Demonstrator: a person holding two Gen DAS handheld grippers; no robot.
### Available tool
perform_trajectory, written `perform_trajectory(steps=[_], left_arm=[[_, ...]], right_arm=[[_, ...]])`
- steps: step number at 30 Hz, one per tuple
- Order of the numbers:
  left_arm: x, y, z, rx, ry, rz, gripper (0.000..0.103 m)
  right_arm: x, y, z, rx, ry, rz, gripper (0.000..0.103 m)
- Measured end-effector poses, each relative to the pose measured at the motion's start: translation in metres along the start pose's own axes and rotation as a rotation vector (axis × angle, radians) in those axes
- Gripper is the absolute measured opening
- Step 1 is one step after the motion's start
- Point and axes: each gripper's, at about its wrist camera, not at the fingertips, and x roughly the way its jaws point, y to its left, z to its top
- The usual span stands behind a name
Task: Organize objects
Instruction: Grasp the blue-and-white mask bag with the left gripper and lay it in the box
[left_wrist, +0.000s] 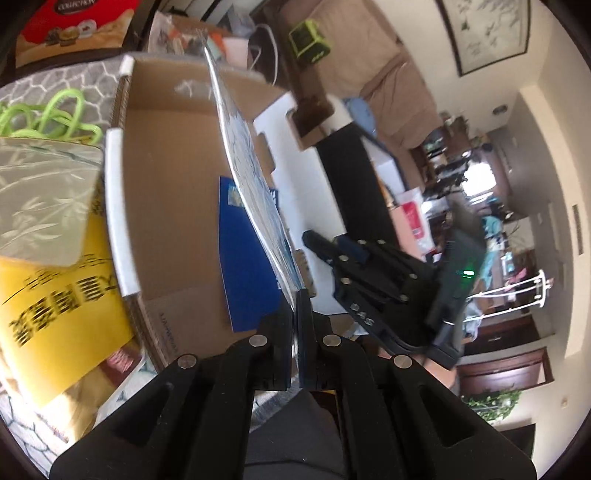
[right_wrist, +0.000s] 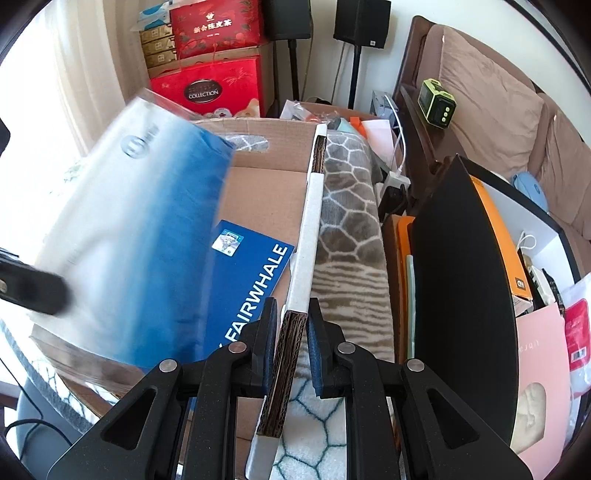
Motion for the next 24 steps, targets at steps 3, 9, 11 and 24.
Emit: perform_trajectory(steps=[3, 9, 11, 24], left_arm=[[0.014, 0.001, 0.004, -0.005, 0.047, 0.015, 0.002], [0.042, -0.001, 0.008, 0.017, 0.133, 0.071, 0.002], [0.045, 0.003, 0.009, 0.01, 0.15, 0.089, 0.002], [0.024, -0.008, -0.014, 0.062, 0.18, 0.17, 0.065]], right_arm=[[0.0, -0.002, -0.001, 0.014, 0.002, 0.012, 0.014], [-0.001, -0.001, 0.0, 0.012, 0.006, 0.005, 0.014], [-0.001, -0.002, 0.0, 0.016, 0.007, 0.01, 0.014], [-0.003, -0.002, 0.001, 0.018, 0.009, 0.015, 0.015]])
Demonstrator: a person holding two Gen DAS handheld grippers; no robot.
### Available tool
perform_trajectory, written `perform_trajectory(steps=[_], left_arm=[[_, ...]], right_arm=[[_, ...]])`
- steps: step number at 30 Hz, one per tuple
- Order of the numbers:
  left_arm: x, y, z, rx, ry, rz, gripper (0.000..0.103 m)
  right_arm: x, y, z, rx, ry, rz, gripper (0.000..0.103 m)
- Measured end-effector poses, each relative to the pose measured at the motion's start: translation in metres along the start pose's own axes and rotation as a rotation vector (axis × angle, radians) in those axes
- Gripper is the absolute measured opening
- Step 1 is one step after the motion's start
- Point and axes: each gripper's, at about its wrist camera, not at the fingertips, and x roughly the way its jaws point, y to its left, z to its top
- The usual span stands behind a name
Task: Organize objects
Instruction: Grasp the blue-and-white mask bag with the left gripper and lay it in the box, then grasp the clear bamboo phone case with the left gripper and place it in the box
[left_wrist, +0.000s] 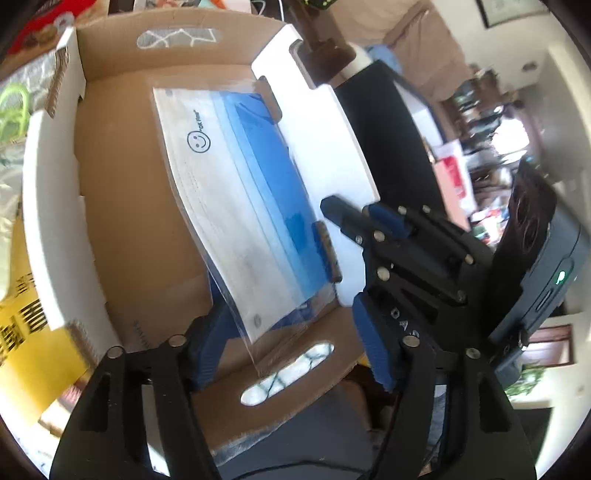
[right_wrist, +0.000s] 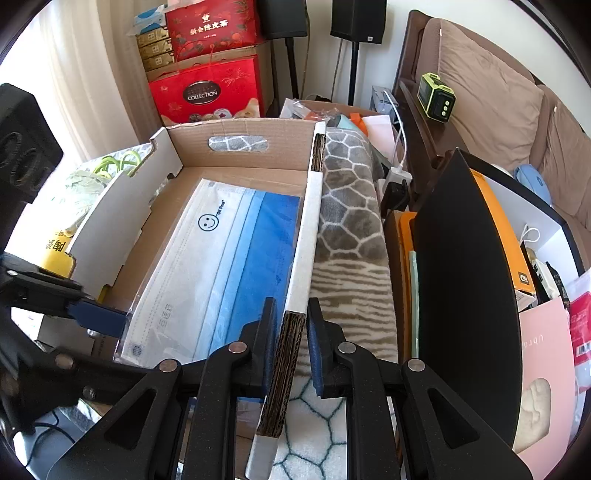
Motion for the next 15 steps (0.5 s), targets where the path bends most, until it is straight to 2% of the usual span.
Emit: perform_trajectory(steps=[1, 2, 3, 8, 11, 15], left_arm=[[-0.004, -0.002, -0.002, 0.004, -0.008, 0.013, 0.07], [-0.009, -0.004, -0.004, 0.006, -0.025, 0.029, 0.081], [-0.017, -0.004, -0.007, 0.004, -0.047, 0.042, 0.084], [-0.053, 0.009, -0.025, -0.033, -0.129, 0.007, 0.085], [-0.08, 0.029, -0.027, -0.065, -0.203, -0.041, 0.085], [-0.115, 0.057, -0.032, -0.14, -0.313, -0.047, 0.085]], right_arm=[[0.0, 0.0, 0.0, 0.002, 0.001, 0.002, 0.015], [0.0, -0.001, -0.001, 0.004, 0.002, 0.001, 0.015], [0.0, -0.001, -0.001, 0.005, 0.002, 0.001, 0.015], [0.0, -0.001, -0.002, 0.019, 0.0, 0.007, 0.015], [-0.001, 0.0, -0.002, 0.016, 0.0, 0.006, 0.015], [0.0, -0.001, -0.001, 0.016, 0.002, 0.006, 0.015]])
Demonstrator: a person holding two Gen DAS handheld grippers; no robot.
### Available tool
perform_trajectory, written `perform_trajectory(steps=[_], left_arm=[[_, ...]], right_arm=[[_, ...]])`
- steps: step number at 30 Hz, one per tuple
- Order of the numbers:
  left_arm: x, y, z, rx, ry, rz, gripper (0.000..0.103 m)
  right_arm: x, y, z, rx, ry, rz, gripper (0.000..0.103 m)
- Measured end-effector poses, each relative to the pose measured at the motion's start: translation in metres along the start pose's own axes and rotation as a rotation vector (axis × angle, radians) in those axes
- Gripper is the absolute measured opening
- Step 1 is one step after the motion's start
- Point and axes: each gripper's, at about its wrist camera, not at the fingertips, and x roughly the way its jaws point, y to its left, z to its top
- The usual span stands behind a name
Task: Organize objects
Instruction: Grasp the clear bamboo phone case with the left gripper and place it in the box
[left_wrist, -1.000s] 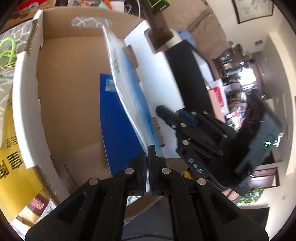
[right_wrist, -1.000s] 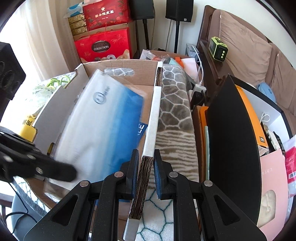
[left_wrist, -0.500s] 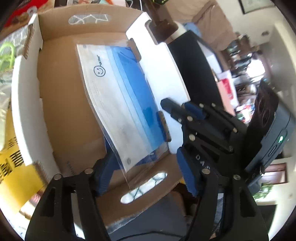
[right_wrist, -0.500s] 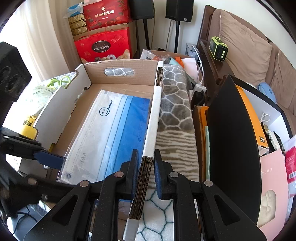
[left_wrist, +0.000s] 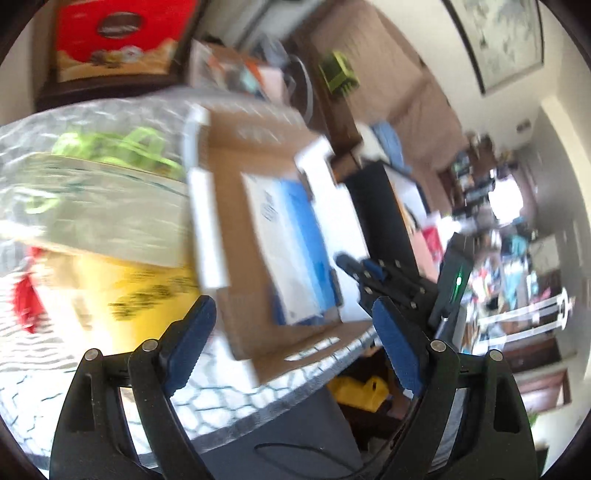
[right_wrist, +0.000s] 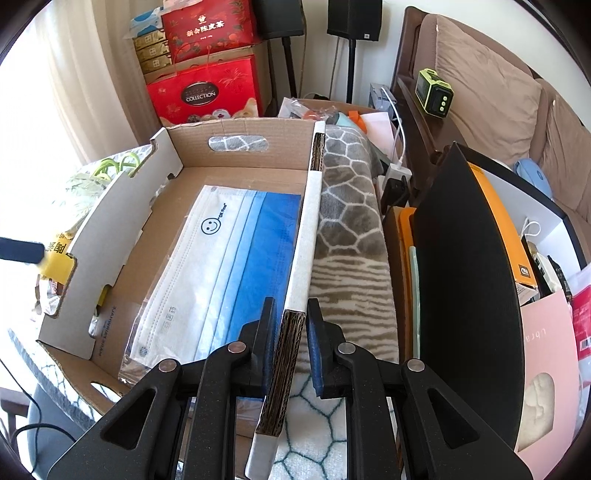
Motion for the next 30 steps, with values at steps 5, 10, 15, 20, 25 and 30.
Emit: perform_trajectory(steps=[5, 10, 15, 20, 25, 30], left_arm=[[-0.004, 0.026, 0.021, -0.12, -0.1, 0.036, 0.086], [-0.018, 0.073, 0.024, -0.217, -0.164, 0.073, 0.086], [-0.012, 0.117, 0.027, -0.338, -0.199, 0.049, 0.086], [-0.006, 0.147, 0.037, -0.414, -0.28, 0.011, 0.085], [0.002, 0.155, 0.046, -0.426, -0.276, -0.032, 0.063], [0.005, 0.149, 0.051, -0.406, -0.268, -0.007, 0.02]], right_arm=[[0.001, 0.0, 0.0, 0.002, 0.002, 0.0, 0.015], [0.002, 0.002, -0.001, -0.004, 0.005, -0.011, 0.015], [0.002, 0.002, -0.001, -0.003, 0.008, -0.01, 0.015], [0.004, 0.003, -0.002, -0.008, 0.012, -0.014, 0.015], [0.003, 0.002, -0.002, -0.003, 0.015, -0.011, 0.015], [0.004, 0.001, -0.002, -0.004, 0.016, -0.012, 0.015]])
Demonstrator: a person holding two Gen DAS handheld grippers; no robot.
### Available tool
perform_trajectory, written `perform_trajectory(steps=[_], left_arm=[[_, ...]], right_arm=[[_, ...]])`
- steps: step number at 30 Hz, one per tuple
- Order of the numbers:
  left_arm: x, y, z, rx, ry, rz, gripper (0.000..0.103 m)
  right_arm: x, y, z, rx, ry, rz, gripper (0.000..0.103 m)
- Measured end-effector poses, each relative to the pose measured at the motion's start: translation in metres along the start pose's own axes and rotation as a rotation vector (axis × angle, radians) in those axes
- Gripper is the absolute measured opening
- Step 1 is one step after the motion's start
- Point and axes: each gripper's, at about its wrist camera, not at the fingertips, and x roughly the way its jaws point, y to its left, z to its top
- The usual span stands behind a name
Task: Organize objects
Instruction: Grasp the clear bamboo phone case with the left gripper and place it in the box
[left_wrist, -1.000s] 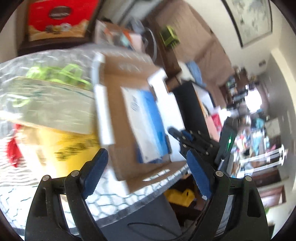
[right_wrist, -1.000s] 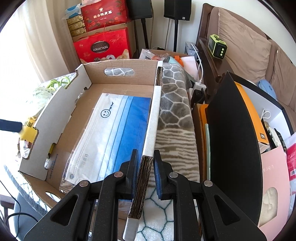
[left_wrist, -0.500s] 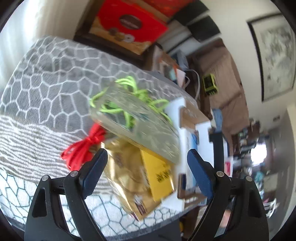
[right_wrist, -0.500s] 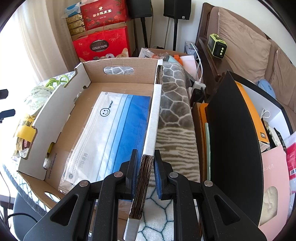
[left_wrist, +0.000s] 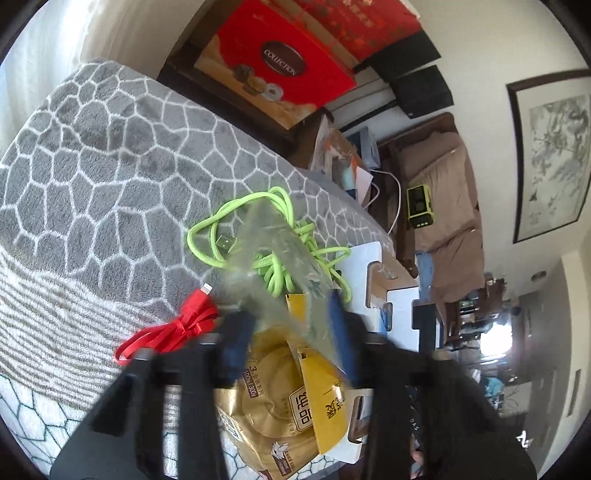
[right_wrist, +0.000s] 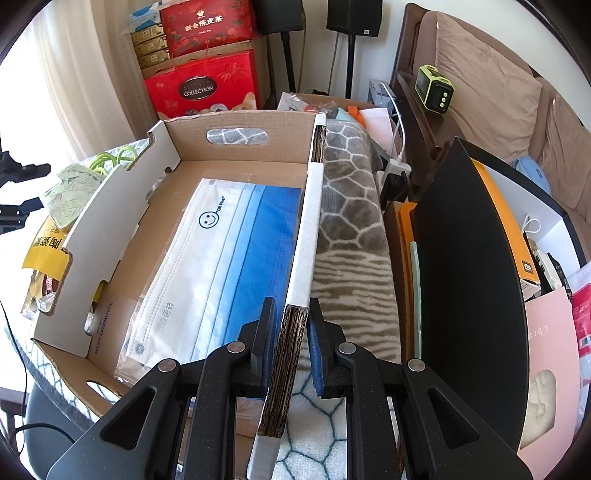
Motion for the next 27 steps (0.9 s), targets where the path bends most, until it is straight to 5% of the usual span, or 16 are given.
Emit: perform_trajectory(steps=[17, 27], left_arm=[[-0.047, -0.076, -0.008, 0.183, -0.026, -0.24, 0.005], [-0.048, -0.138, -0.035, 0.343, 0.083, -0.321, 0.005]], right_arm=[[0.001, 0.0, -0.001, 0.002, 0.006, 0.001, 0.015], [0.003, -0.002, -0.002, 0.008, 0.008, 0.005, 0.015]])
